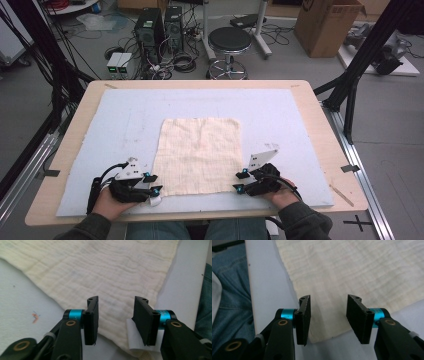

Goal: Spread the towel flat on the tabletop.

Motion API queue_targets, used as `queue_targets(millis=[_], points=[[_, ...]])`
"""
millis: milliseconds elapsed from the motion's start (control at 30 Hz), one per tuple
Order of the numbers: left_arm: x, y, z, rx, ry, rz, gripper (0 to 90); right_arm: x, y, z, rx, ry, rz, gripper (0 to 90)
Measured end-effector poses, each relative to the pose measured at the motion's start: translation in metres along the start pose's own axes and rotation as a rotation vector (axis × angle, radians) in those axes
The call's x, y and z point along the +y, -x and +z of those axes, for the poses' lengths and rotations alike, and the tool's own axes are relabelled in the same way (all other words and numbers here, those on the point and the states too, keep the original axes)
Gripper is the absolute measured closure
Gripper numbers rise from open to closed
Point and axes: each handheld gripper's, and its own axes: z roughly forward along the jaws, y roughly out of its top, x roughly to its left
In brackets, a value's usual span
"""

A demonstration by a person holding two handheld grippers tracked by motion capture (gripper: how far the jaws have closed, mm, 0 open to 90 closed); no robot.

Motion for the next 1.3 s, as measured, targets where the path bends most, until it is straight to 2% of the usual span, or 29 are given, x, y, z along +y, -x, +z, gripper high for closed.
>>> queue_targets(millis=[267, 467, 567, 900, 1200, 1300], points=[[-0.0017, 0.0014, 0.0002, 0.03, 0.012, 0.014, 70.9, 0.0003, -0.0003, 0.0004, -0.043, -0.001, 0.0, 69.6], [-0.0006, 0.0044, 0.0016, 0.024, 0.009, 0.035, 85.3, 0.001, -0.0001, 0.0005, -0.027, -0.005, 0.003, 81.9], [-0.0003, 0.0047, 0.0016, 0.023, 0.009, 0.034, 88.0, 0.0007, 0.001, 0.0007, -0.002, -0.001, 0.02, 86.8], [-0.0002, 0.0053, -0.0017, 0.012, 0.018, 0.032, 88.4, 0.001, -0.002, -0.0023, 0.014, -0.013, 0.018, 87.9], [-0.0002, 0.0103, -0.0053, -0.004, 0.026, 0.043, 88.3, -0.0016, -0.0065, -0.006, 0.042, -0.003, 0.021, 87.7], [0.0003, 0.0095, -0.0074, -0.015, 0.041, 0.033, 84.7, -0.0021, -0.0058, -0.0081, 0.046, 0.019, 0.022, 83.4]])
